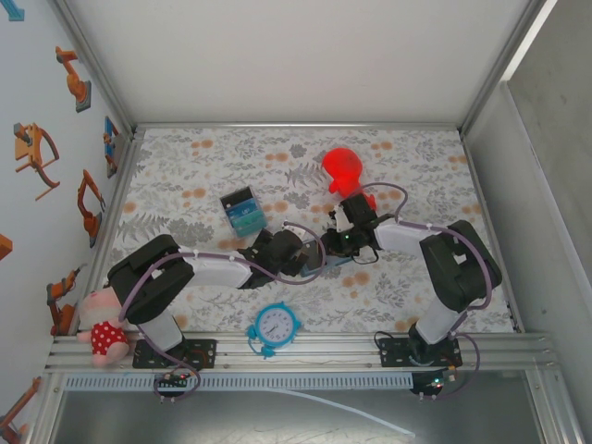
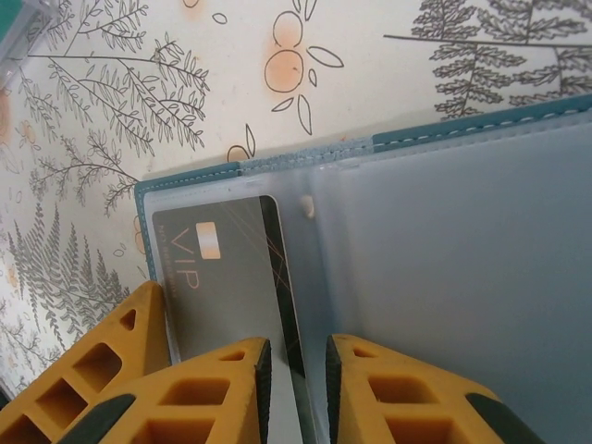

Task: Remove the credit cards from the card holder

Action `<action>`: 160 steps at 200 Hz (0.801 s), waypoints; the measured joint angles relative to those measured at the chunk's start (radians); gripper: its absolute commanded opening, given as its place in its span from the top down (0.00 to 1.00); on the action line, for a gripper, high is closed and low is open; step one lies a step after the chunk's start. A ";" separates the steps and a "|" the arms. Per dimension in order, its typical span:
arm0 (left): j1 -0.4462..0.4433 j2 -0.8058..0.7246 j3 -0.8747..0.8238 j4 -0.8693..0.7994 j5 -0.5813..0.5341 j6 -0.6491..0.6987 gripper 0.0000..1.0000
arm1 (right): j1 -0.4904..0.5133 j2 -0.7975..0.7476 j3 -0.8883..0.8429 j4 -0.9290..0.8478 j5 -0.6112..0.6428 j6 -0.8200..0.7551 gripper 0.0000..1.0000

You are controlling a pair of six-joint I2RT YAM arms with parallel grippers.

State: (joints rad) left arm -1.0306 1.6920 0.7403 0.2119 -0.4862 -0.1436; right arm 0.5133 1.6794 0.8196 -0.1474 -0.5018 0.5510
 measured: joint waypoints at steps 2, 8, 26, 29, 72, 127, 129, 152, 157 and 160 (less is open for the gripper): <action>-0.001 0.000 0.000 -0.001 0.000 0.000 0.03 | 0.000 0.000 -0.001 0.002 -0.002 0.001 0.79; -0.003 0.000 0.001 -0.003 -0.004 0.001 0.03 | -0.001 0.001 -0.003 0.008 -0.007 0.003 0.80; -0.010 0.004 0.008 -0.011 -0.016 0.004 0.03 | -0.002 0.003 -0.014 0.039 -0.031 0.016 0.82; -0.011 0.006 0.010 -0.013 -0.018 0.004 0.03 | -0.002 0.003 -0.017 0.045 -0.035 0.017 0.82; -0.019 0.011 0.018 -0.026 -0.048 0.009 0.03 | -0.014 0.004 -0.053 0.114 -0.090 0.053 0.84; -0.024 0.011 0.019 -0.033 -0.064 0.011 0.03 | -0.041 -0.001 -0.111 0.226 -0.163 0.109 0.85; -0.024 0.011 0.019 -0.033 -0.064 0.011 0.03 | -0.042 -0.002 -0.113 0.230 -0.165 0.111 0.85; -0.024 0.011 0.023 -0.041 -0.066 0.012 0.03 | -0.051 -0.014 -0.139 0.281 -0.193 0.140 0.85; -0.025 0.011 0.023 -0.043 -0.068 0.012 0.03 | -0.052 -0.016 -0.143 0.290 -0.198 0.143 0.86; -0.025 0.011 0.024 -0.044 -0.068 0.012 0.03 | -0.053 -0.016 -0.145 0.296 -0.201 0.148 0.86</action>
State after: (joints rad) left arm -1.0557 1.7035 0.7639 0.1677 -0.5541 -0.1318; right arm 0.4599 1.6634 0.6743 0.1486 -0.7029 0.6991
